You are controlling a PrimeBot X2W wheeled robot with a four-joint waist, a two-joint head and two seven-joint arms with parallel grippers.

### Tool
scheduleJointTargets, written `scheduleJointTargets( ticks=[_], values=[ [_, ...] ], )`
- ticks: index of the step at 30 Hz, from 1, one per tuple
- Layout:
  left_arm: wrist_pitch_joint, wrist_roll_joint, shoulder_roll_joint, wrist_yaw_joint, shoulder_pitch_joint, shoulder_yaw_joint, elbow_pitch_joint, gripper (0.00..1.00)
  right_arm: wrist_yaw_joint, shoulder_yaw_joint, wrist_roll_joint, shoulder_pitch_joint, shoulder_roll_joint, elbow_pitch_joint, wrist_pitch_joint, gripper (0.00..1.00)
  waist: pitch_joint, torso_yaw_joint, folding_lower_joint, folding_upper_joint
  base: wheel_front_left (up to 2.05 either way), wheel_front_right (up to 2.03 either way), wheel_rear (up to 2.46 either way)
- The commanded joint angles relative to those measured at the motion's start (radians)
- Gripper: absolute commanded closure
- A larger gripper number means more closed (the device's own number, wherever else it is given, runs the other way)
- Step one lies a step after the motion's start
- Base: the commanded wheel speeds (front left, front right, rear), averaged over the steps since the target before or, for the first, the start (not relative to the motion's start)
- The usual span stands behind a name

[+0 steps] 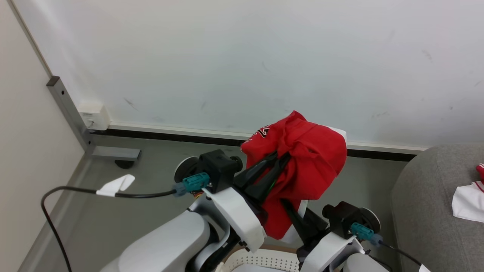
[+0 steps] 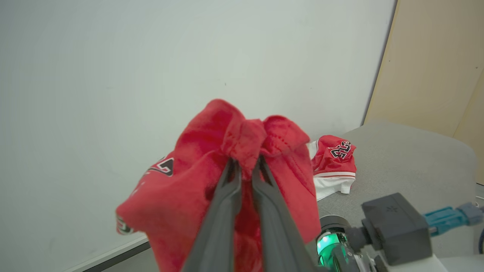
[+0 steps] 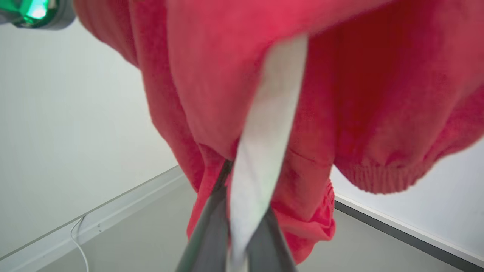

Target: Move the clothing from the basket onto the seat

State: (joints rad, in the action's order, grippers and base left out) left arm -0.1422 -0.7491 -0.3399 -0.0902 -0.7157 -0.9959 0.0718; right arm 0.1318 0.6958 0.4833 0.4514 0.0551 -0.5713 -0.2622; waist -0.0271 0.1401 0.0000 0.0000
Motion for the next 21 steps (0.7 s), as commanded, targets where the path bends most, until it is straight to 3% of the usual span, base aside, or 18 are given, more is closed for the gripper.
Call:
scheduleJointTargets(
  ticks=[1,21],
  values=[
    [-0.003,0.001,-0.004,-0.004,0.007,0.005,-0.002,1.00,-0.002,-0.009,0.001,0.012,-0.001,0.002,-0.002,1.00,0.001,0.000,0.0000,0.0000,0.00,0.00,0.00],
    [-0.024,-0.024,-0.044,-0.019,0.028,0.030,0.034,1.00,-0.002,-0.146,-0.048,-0.042,-0.005,0.140,-0.002,1.00,0.025,-0.065,0.0000,0.0000,0.00,0.00,0.00]
  ],
)
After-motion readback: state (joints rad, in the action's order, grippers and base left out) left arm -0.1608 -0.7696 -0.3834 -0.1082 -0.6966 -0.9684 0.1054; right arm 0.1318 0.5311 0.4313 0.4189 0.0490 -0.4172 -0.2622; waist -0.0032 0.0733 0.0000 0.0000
